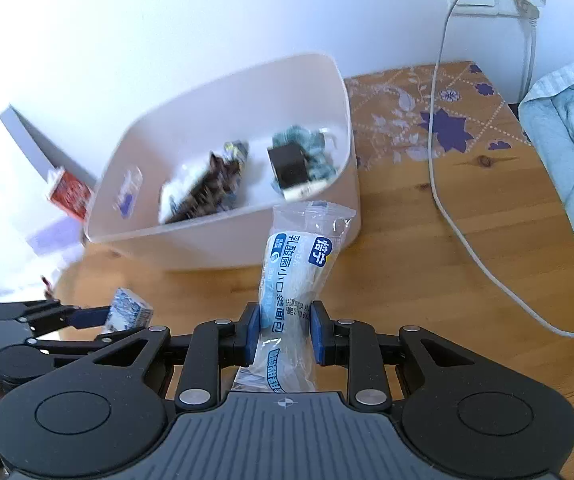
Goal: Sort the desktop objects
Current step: 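Carry tissue pack and white packet into the basket and open both grippers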
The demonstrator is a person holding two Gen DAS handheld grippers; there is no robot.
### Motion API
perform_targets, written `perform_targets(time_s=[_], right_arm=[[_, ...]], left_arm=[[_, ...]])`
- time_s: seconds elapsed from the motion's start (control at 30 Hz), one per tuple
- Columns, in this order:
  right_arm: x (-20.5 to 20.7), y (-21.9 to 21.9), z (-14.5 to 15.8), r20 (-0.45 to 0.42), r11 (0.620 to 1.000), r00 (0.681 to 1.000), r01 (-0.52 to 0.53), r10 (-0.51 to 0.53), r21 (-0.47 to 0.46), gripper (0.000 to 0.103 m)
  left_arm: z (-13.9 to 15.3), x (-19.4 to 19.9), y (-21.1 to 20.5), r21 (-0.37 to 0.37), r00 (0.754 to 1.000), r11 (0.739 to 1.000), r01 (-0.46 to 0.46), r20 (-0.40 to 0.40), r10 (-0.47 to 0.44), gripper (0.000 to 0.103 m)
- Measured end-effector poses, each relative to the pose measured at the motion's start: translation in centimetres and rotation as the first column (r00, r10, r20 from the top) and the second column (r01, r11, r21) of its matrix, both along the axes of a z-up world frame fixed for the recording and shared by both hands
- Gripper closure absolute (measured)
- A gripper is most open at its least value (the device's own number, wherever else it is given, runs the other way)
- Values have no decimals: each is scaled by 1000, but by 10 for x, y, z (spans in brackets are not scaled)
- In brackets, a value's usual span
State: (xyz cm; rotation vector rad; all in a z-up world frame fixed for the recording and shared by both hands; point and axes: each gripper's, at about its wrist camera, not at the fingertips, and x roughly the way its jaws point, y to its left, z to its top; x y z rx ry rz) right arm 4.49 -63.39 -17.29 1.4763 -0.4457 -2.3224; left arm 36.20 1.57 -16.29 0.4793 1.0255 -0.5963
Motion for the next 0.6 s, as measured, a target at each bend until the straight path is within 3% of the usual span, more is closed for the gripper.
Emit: perform_targets(time_s=[0.2,0.4,0.6], right_arm=[[-10,3,28,-69,999,997,14,-16,-40,79],[-17,-1,47,-102,997,995,-2,-6,-80,79],[-42,-5,60,-141,997,990,-2,-9,-74,79]], left_arm=[[34,18,-2,-61,999,998,-11,42,14,56],[56,31,-5,-129,999,991,-28,34,32,56],[68,48,-15,-141,997,990,-20,67,30,56]])
